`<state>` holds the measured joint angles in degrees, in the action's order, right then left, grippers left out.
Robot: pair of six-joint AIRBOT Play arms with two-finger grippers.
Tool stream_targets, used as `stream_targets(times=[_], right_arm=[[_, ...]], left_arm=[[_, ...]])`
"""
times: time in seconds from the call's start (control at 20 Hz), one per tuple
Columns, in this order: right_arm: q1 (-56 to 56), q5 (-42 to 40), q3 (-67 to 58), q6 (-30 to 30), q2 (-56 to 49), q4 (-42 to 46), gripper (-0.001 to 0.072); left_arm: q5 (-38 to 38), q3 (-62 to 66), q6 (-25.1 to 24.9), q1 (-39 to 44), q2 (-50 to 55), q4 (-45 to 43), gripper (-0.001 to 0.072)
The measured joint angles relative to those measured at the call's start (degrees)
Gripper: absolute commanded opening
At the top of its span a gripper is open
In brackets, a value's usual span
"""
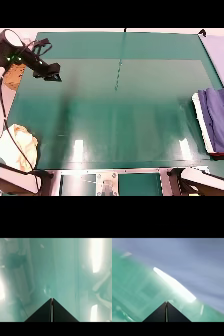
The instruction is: Fold the shirts.
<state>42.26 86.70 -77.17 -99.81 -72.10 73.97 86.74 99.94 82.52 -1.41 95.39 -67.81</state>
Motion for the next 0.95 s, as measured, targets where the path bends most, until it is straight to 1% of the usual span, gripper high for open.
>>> stream_targets(times=[0.15,0.3,0.45,0.65,0.95], right_arm=[[-11.1,-5.8,11.5,2.8,7.6,-1.1,0.0016],[-20.5,-10.7,23.6,4.3,15.3,-1.6,0.0017],[-26.7,-14.4,30.6,4.9,20.1,-2.1,0.0017],[-29.7,-16.3,33.7,5.3,22.2,-2.6,0.0017],[-30.7,-16.9,34.8,5.4,22.9,-3.0,0.0017]], left_arm=[[-0.8,-12.0,1.3,3.7,-8.3,-0.7,0.0024],[-5.2,-27.6,3.6,7.1,-19.4,-0.9,0.0024],[-10.0,-39.6,6.4,9.0,-28.9,-1.0,0.0026],[-12.7,-45.6,8.3,9.9,-34.6,-0.8,0.0026],[-13.9,-47.6,8.9,10.2,-36.4,-0.8,0.0026]])
